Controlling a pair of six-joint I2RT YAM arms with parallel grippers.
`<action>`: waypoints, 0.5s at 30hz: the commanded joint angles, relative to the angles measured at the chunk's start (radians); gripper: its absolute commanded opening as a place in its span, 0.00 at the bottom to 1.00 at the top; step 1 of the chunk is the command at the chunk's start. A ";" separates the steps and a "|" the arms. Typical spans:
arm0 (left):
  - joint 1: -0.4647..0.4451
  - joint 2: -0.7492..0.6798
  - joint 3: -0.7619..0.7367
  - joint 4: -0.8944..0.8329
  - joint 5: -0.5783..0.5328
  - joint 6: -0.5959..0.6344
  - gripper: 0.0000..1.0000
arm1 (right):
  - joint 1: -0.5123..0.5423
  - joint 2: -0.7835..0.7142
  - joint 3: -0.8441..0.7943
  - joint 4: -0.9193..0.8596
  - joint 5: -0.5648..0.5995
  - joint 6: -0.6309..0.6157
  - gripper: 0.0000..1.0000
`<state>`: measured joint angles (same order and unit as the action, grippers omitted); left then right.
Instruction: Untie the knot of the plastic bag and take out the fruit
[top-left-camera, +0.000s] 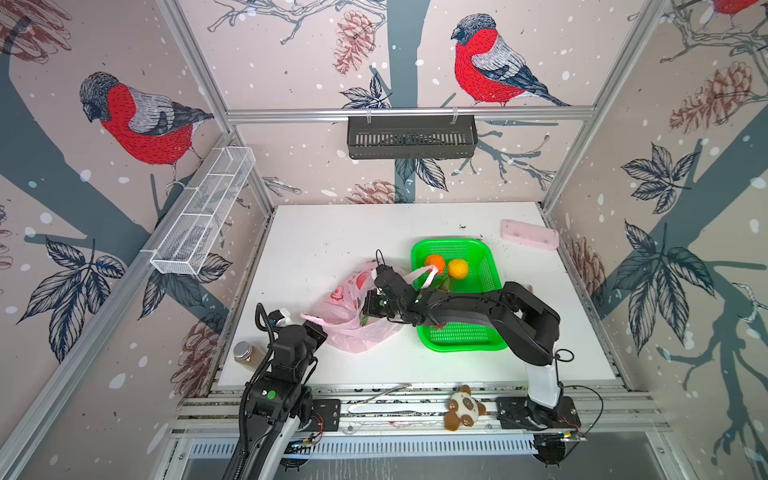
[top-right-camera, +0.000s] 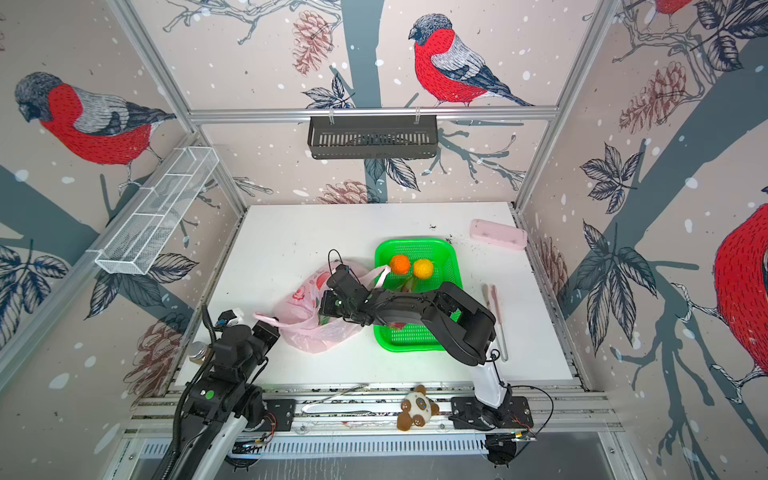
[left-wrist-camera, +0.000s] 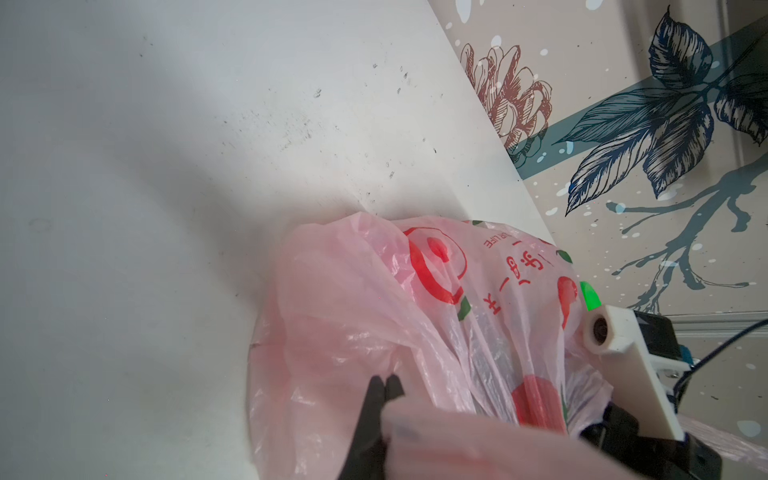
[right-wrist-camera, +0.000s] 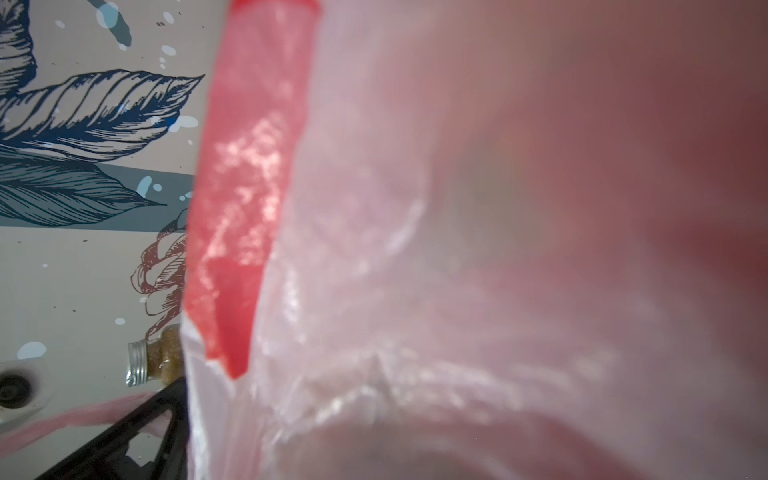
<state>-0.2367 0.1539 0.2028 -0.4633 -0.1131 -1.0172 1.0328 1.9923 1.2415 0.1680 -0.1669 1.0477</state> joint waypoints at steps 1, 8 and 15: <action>0.000 -0.010 0.012 -0.014 -0.028 -0.007 0.00 | 0.003 -0.010 0.000 -0.012 0.014 -0.031 0.08; 0.001 -0.035 0.019 -0.040 -0.034 -0.024 0.00 | -0.004 -0.050 -0.017 -0.030 0.056 -0.056 0.08; 0.000 -0.051 0.030 -0.057 -0.043 -0.037 0.00 | -0.049 -0.060 0.021 -0.007 0.058 -0.059 0.08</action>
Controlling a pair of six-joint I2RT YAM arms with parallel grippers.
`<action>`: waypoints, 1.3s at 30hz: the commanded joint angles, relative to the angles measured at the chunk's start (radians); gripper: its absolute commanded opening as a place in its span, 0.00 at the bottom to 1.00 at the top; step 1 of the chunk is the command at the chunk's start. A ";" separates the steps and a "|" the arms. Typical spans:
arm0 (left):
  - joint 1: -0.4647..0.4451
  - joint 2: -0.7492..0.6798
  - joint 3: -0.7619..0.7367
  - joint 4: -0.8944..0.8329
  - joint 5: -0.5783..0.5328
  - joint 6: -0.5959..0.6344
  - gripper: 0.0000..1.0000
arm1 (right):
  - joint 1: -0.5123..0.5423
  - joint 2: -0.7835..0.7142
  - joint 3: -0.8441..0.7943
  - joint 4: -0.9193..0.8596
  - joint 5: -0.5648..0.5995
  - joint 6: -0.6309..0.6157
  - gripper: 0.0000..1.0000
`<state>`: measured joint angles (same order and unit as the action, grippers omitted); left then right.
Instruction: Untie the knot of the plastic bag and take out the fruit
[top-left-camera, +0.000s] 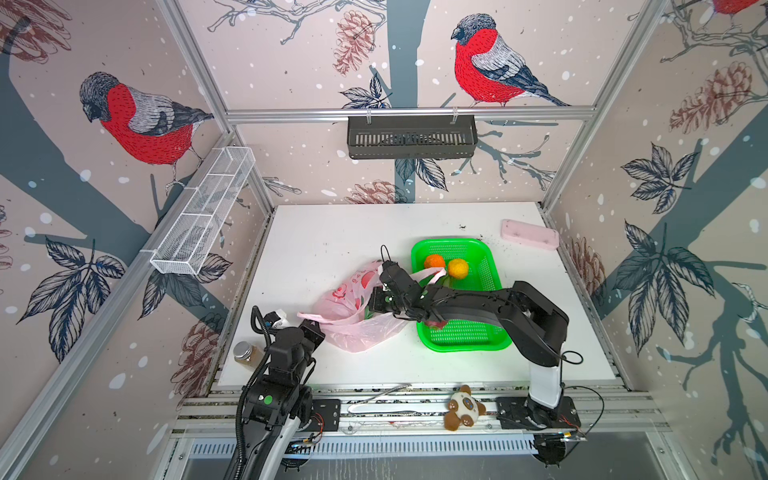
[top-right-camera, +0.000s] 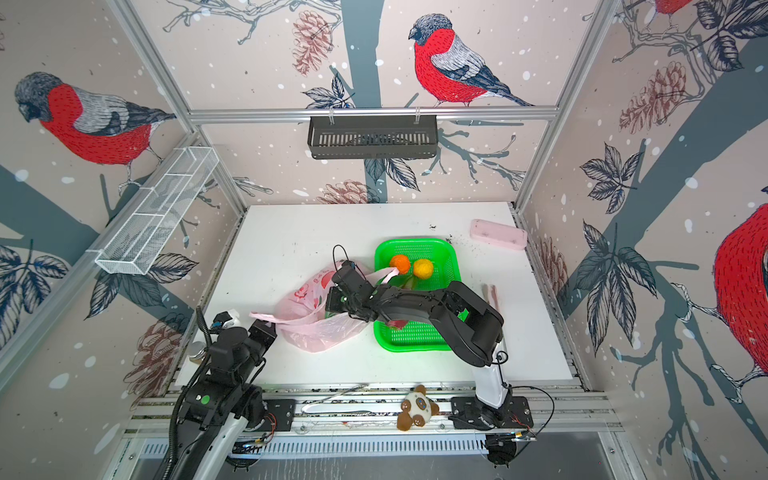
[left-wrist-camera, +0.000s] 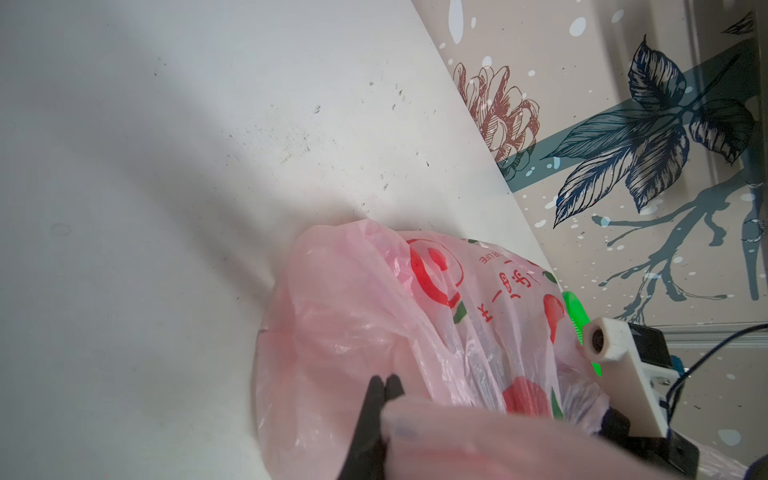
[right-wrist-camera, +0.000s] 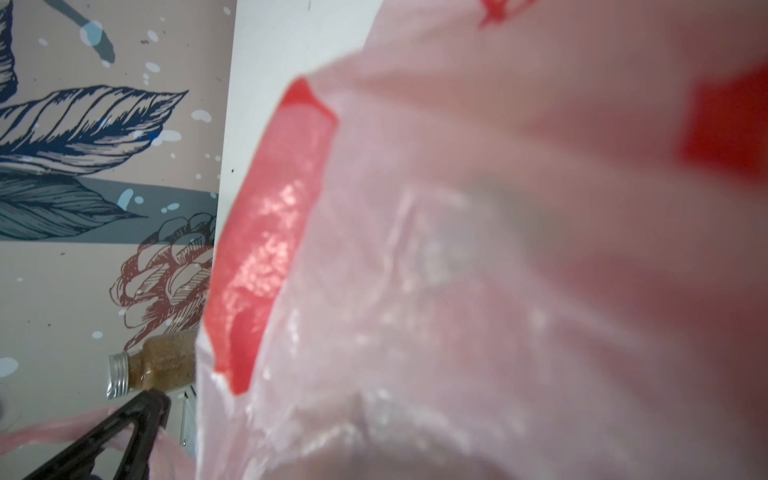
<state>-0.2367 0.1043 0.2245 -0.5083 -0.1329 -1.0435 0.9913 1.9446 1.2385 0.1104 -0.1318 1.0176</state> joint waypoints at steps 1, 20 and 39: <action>0.000 0.000 0.007 -0.010 -0.019 -0.010 0.00 | -0.013 -0.010 0.034 0.052 0.019 -0.030 0.08; -0.001 0.123 -0.066 0.212 0.015 -0.029 0.00 | 0.052 0.001 0.053 0.082 -0.056 0.027 0.07; -0.003 0.064 -0.093 0.186 0.023 -0.044 0.00 | 0.061 0.055 0.065 -0.015 -0.009 -0.012 0.33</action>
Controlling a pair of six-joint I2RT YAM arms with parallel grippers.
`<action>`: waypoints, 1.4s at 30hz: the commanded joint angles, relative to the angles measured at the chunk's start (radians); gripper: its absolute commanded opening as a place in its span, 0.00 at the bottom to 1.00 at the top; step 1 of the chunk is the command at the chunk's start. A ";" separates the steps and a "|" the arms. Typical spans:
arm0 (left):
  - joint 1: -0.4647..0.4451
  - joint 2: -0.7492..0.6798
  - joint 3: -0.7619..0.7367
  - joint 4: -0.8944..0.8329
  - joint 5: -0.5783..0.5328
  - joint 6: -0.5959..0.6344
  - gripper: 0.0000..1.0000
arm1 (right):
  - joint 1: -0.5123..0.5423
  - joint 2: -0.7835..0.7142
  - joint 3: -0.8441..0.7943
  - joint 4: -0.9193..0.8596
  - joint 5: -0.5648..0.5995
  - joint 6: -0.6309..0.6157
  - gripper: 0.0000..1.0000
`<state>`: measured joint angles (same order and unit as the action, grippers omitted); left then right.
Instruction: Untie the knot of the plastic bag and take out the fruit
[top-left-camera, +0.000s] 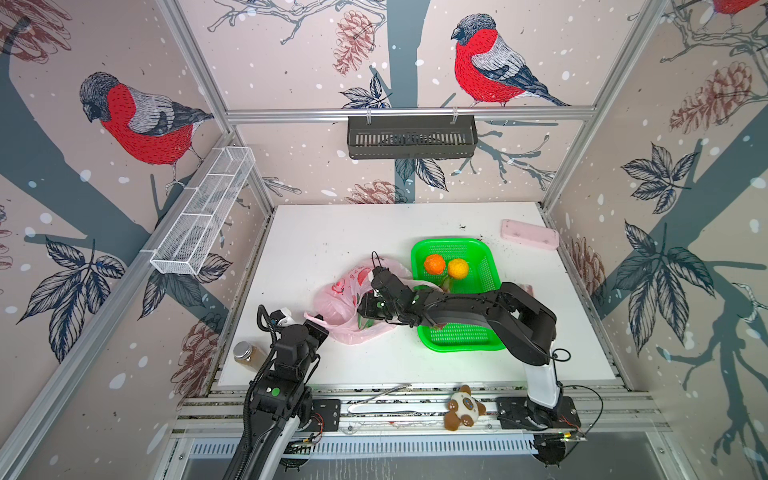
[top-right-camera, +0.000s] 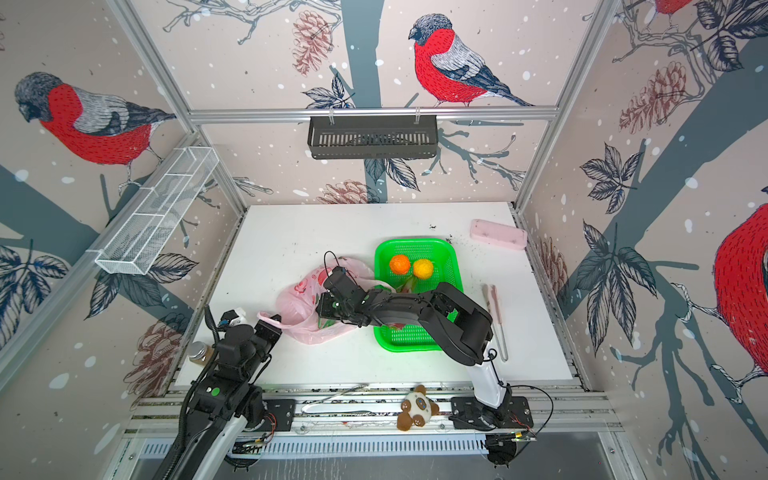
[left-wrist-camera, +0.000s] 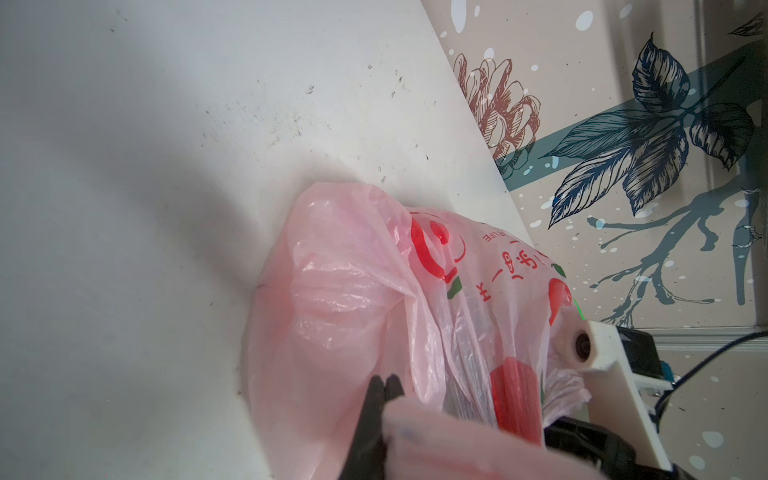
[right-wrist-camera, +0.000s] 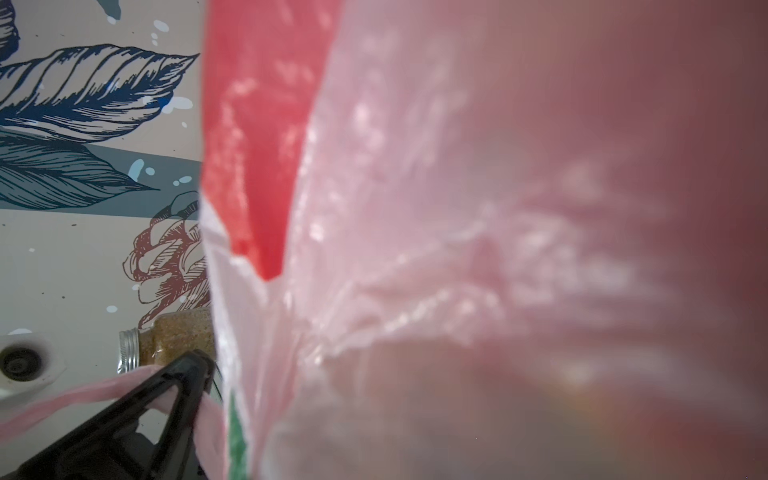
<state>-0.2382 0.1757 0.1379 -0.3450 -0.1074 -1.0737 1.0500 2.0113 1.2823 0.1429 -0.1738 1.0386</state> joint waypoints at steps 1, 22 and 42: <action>-0.001 -0.011 -0.008 0.025 0.000 -0.015 0.00 | 0.005 -0.018 0.030 -0.068 0.042 -0.040 0.36; -0.001 -0.084 -0.018 -0.017 0.029 -0.015 0.00 | 0.056 -0.045 0.223 -0.515 0.420 -0.115 0.61; -0.001 -0.116 -0.018 -0.052 0.041 -0.011 0.00 | 0.017 0.053 0.326 -0.558 0.504 -0.119 0.91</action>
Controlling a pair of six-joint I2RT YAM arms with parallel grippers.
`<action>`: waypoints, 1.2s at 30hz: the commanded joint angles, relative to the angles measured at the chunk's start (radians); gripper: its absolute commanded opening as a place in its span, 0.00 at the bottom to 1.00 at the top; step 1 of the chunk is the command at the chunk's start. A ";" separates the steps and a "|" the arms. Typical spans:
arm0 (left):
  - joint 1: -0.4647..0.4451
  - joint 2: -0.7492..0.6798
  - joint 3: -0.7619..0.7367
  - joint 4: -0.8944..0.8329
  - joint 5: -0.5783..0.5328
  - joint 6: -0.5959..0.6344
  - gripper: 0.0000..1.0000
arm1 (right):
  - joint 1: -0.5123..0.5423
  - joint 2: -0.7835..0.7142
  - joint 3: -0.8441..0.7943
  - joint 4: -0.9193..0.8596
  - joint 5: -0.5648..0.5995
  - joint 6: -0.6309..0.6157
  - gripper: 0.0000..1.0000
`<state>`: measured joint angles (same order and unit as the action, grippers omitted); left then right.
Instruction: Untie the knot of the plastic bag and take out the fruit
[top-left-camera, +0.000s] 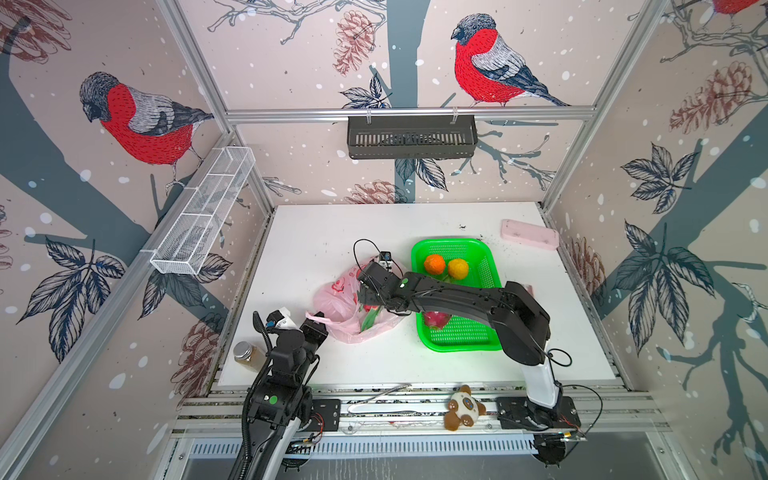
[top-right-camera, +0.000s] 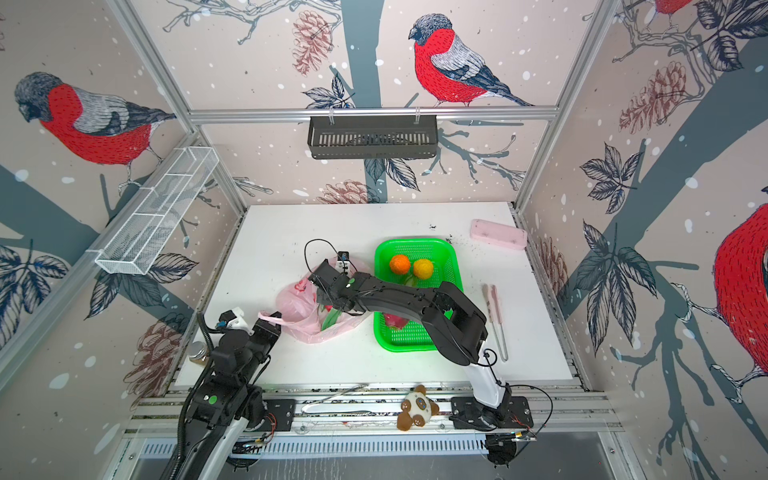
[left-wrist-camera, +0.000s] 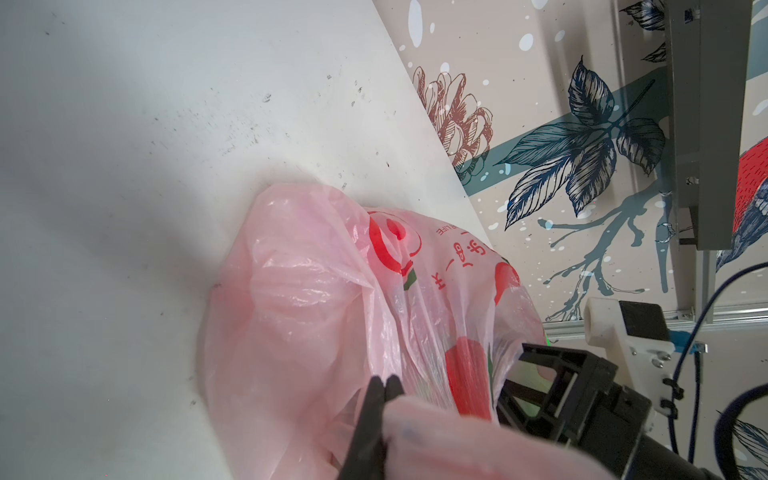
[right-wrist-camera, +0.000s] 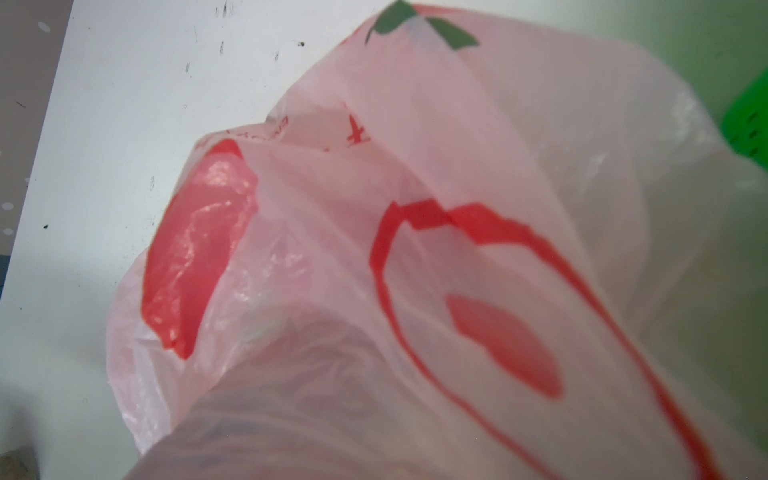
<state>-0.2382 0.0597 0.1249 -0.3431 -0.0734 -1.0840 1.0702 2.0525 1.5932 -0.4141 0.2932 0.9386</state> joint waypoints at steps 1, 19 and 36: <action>-0.001 -0.001 -0.006 -0.055 0.007 -0.001 0.00 | -0.007 0.022 0.029 -0.010 0.039 -0.024 0.93; -0.001 0.009 -0.006 -0.058 0.009 0.001 0.00 | -0.017 0.074 0.090 -0.004 0.071 -0.109 1.00; -0.001 0.005 -0.008 -0.041 0.043 -0.007 0.00 | -0.025 0.090 0.075 0.095 0.037 -0.103 0.99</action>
<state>-0.2382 0.0685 0.1249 -0.3428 -0.0536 -1.0840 1.0462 2.1342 1.6680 -0.3580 0.3386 0.8097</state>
